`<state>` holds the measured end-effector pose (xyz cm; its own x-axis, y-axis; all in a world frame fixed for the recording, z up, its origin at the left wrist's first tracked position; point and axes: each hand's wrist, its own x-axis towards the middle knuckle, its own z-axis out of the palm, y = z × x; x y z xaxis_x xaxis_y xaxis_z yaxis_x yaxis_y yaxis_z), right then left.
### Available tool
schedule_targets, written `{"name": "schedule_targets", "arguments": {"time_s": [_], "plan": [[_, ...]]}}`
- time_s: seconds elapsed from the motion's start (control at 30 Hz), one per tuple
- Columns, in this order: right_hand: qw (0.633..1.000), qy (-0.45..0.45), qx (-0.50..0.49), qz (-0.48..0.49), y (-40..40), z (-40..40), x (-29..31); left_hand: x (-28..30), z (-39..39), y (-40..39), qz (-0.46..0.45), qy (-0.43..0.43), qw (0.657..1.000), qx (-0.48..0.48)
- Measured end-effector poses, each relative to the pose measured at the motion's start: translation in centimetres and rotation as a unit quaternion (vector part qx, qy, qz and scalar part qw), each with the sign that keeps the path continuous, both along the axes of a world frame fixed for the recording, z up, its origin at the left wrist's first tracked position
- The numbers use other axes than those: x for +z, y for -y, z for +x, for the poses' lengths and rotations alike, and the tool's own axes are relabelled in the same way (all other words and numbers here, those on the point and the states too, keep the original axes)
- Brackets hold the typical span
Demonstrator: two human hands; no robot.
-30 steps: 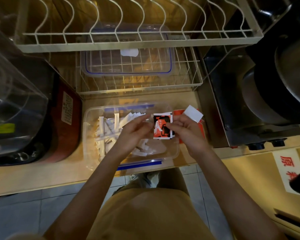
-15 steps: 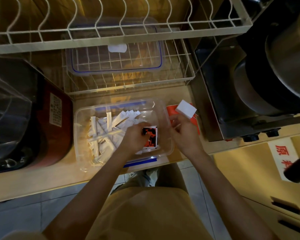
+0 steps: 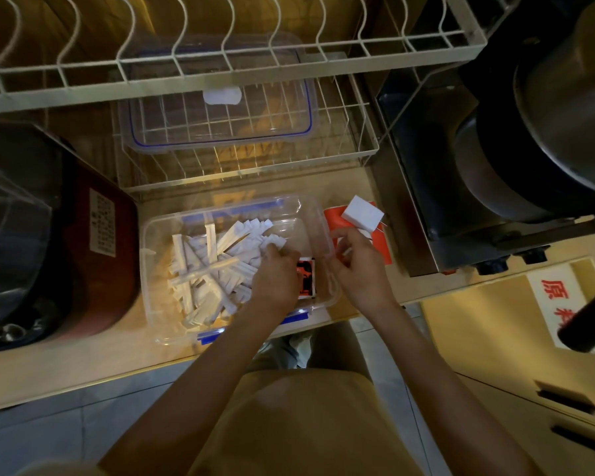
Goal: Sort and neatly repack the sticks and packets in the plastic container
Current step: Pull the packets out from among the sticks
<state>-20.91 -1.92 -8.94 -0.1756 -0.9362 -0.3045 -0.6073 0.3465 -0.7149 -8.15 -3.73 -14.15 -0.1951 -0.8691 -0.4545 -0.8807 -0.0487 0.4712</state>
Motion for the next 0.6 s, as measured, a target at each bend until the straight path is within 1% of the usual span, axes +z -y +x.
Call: {"name": "schedule_targets", "arguments": {"time_s": [0.1, 0.23, 0.3, 0.4, 0.43, 0.5, 0.53, 0.6], "plan": [[1.000, -0.002, 0.000, 0.000, 0.0, 0.0, -0.1, 0.2, -0.2, 0.3, 0.002, -0.004, 1.000, -0.009], [1.000, -0.008, -0.001, 0.005, 0.0, -0.1, -0.2, 0.7, -0.4, 0.4, 0.013, -0.042, 0.999, 0.026], [1.000, -0.016, 0.005, 0.011, 0.1, -0.2, -0.1, 0.8, 0.0, 0.5, 0.029, -0.058, 0.997, 0.043], [0.999, -0.046, 0.012, 0.015, 0.2, 0.0, 0.6, 1.7, 1.2, 0.4, 0.043, -0.084, 0.995, 0.041], [0.997, -0.069, 0.015, 0.000, 0.2, 0.2, 0.9, 2.3, 1.7, 0.3, 0.045, -0.100, 0.993, 0.042], [0.991, -0.120, 0.031, -0.058, 0.2, 0.9, 1.6, 3.6, 3.2, -0.1, 0.060, -0.165, 0.982, 0.070], [0.987, -0.128, 0.046, -0.086, 0.3, 1.3, 1.9, 4.3, 4.1, -0.4, 0.065, -0.207, 0.972, 0.093], [0.985, -0.104, 0.091, -0.108, 0.8, 2.4, 2.1, 5.2, 6.3, -0.8, 0.073, -0.273, 0.947, 0.149]]}}
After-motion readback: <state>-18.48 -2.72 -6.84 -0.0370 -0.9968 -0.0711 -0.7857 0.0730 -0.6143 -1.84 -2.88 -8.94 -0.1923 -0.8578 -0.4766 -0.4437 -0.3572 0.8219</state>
